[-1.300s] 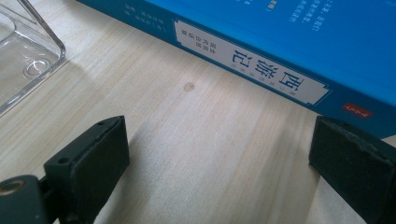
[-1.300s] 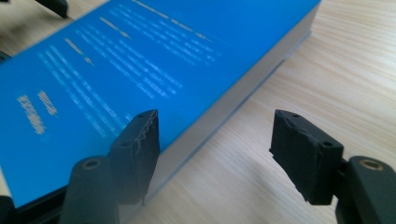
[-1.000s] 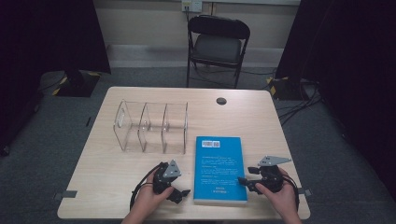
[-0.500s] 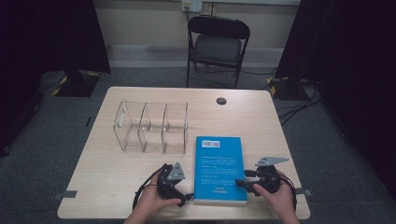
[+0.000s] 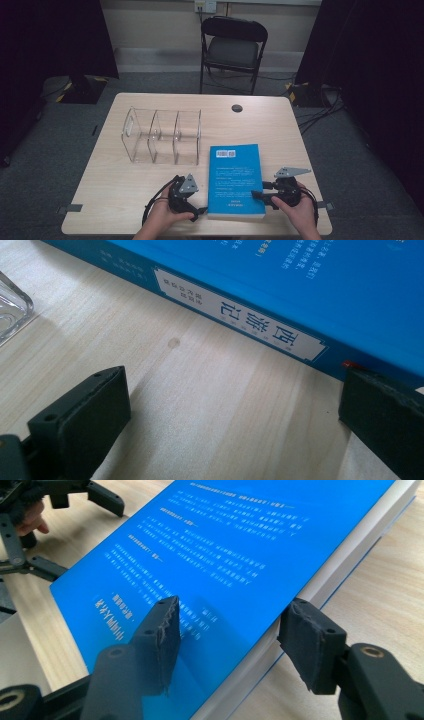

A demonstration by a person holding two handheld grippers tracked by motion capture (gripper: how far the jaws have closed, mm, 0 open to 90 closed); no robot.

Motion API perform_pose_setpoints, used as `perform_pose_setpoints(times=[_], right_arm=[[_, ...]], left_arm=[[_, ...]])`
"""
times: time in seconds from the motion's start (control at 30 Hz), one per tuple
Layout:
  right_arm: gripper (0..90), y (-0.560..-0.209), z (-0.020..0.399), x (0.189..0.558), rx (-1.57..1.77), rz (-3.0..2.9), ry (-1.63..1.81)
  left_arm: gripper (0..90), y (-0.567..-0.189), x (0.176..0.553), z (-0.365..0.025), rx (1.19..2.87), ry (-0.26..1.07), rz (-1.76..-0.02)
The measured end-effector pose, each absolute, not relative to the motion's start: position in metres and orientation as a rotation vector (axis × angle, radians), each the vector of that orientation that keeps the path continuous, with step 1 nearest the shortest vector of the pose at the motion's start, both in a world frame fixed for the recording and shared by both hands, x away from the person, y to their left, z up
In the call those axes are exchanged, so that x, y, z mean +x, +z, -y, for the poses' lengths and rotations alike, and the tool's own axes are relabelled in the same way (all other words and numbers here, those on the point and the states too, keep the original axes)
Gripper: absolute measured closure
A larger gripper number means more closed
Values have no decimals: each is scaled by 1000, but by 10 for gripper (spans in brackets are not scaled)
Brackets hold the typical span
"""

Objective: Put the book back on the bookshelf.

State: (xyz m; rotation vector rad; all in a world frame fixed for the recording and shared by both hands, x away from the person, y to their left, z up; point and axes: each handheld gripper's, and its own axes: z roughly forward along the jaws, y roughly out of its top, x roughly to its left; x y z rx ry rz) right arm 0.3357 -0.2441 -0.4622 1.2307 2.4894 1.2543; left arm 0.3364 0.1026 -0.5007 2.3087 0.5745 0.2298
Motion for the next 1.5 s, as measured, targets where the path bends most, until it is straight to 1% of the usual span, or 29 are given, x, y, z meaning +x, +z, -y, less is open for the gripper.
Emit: perform_pose_setpoints(times=[0.07, 0.53, 0.73, 0.87, 0.9, 0.93, 0.97, 1.03, 1.1, 1.13, 1.17, 1.2, 1.23, 1.27, 1.33, 1.37, 1.4, 1.5], right_arm=[[433, -462, 246, 333, 1232, -2502, 1310], [407, -473, 256, 327, 1309, -2606, 1255], [407, -469, 253, 325, 1259, -2618, 1207], [421, -465, 255, 324, 1268, -2595, 1260], [450, -463, 256, 323, 1259, -2583, 1289], [493, -460, 255, 321, 1234, -2598, 1411], [493, -460, 255, 321, 1234, -2598, 1411], [456, -456, 241, 317, 1153, -2640, 1367], [464, -456, 235, 317, 1166, -2645, 1299], [488, -457, 235, 317, 1180, -2638, 1316], [488, -457, 235, 317, 1180, -2638, 1316], [523, -455, 237, 318, 1185, -2633, 1339], [523, -455, 237, 318, 1185, -2633, 1339], [576, -453, 238, 317, 1203, -2629, 1360], [622, -453, 239, 317, 1238, -2625, 1376], [622, -453, 239, 317, 1238, -2625, 1376], [646, -454, 240, 319, 1284, -2629, 1396], [650, -454, 240, 319, 1297, -2630, 1393]], left_arm=[[0, -501, 336, -103, 2308, 228, -575], [0, -501, 336, -103, 2309, 230, -574], [0, -501, 336, -103, 2308, 229, -575], [0, -501, 336, -103, 2308, 229, -575], [0, -501, 336, -103, 2308, 229, -575], [0, -501, 336, -103, 2308, 230, -575], [0, -501, 336, -103, 2308, 230, -575], [0, -501, 337, -103, 2305, 229, -574], [0, -501, 337, -102, 2298, 227, -573], [0, -501, 337, -102, 2298, 227, -573], [0, -501, 337, -102, 2298, 227, -573], [0, -501, 337, -103, 2308, 230, -574], [0, -501, 337, -103, 2308, 230, -574], [0, -501, 337, -103, 2308, 230, -574], [0, -501, 337, -103, 2308, 230, -574], [0, -501, 337, -103, 2308, 230, -574], [0, -501, 336, -103, 2308, 229, -575], [0, -501, 337, -103, 2308, 230, -574]])
